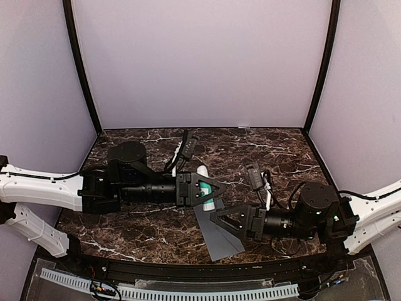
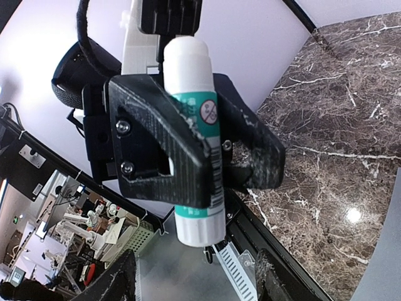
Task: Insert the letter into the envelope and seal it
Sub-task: Screw the solid glue.
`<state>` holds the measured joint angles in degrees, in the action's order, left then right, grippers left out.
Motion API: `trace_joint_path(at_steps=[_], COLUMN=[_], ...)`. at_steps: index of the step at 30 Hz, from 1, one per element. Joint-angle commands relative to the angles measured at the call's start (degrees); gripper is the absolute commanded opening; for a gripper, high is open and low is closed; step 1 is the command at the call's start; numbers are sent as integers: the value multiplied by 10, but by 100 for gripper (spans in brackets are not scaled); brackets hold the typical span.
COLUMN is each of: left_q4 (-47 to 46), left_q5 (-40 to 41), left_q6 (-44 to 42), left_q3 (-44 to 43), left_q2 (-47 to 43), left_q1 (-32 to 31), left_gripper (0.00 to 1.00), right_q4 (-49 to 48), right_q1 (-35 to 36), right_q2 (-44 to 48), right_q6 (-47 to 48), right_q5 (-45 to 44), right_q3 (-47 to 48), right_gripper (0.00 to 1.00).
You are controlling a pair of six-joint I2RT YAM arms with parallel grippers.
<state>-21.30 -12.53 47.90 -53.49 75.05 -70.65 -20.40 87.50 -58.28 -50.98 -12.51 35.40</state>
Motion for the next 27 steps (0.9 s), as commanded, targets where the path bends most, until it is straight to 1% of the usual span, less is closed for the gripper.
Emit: trace_joint_path(at_steps=[1, 12, 18, 25, 27], left_q4=[-37, -44, -46, -42, -39], left_q5=[-22, -42, -51, -59, -62], left_q6=[8, 14, 18, 18, 19], left_q3=[-2, -6, -7, -8, -10], left_q2=[5, 18, 21, 24, 27], left_q1=[0, 0, 0, 0, 0], left_gripper=[0, 0, 0, 1, 5], right_q4=[-7, 11, 4, -12, -14], right_q1=[4, -3, -12, -20, -22], right_q2=[-9, -28, -32, -23, -21], right_q6=[11, 10, -1, -9, -8], right_q5=[-15, -20, -20, -24, -24], right_q3=[32, 50, 46, 31, 30], right_gripper=[61, 45, 36, 19, 16])
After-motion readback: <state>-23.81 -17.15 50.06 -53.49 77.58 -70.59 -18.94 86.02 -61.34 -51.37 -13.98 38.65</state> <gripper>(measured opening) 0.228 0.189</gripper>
